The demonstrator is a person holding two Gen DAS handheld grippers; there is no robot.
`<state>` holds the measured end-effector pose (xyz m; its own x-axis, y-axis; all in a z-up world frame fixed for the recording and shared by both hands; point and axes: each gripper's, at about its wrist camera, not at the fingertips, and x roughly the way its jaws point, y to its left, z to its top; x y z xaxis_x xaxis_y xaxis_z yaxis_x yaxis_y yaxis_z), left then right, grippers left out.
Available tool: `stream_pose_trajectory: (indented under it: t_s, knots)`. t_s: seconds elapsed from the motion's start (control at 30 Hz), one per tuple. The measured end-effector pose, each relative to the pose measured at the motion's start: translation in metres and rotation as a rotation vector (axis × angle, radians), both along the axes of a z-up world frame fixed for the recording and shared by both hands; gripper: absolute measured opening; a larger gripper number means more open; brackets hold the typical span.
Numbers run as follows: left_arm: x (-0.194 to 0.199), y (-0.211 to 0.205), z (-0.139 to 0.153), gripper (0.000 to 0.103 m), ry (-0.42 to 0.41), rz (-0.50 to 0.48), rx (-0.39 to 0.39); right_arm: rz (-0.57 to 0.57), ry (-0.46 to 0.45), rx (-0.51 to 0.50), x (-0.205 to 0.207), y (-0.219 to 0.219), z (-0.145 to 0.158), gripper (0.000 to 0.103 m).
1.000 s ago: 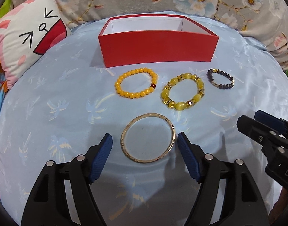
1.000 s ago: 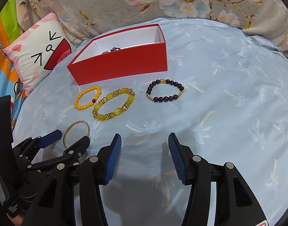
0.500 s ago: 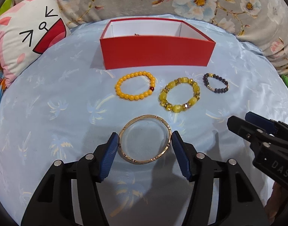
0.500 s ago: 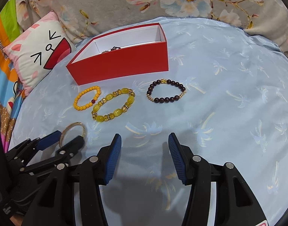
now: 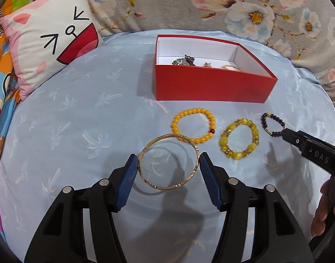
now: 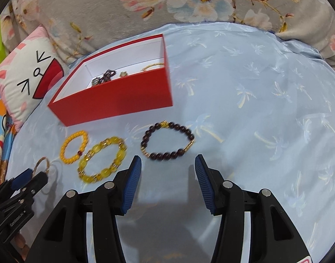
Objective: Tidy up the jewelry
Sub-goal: 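Grasp the gold bangle with the left tool while the right tool grasps the dark bead bracelet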
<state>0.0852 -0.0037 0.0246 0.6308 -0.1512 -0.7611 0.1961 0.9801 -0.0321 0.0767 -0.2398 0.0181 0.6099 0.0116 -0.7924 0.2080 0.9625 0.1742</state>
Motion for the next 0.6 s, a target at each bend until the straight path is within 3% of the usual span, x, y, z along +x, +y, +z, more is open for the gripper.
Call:
stream_pose_trajectory:
  t_s: [0.23, 0.47, 0.6]
  knots:
    - [0.010, 0.004, -0.004, 0.056, 0.013, 0.014, 0.000, -0.020, 0.020, -0.032, 0.025, -0.012, -0.009, 0.041]
    - [0.014, 0.003, -0.007, 0.056, 0.022, 0.011, -0.002, -0.019, 0.034, -0.061, 0.036, -0.016, -0.017, 0.025]
    - [0.014, 0.002, -0.008, 0.056, 0.025, 0.009, -0.004, -0.013, 0.033, -0.097, 0.038, -0.013, -0.017, 0.011]
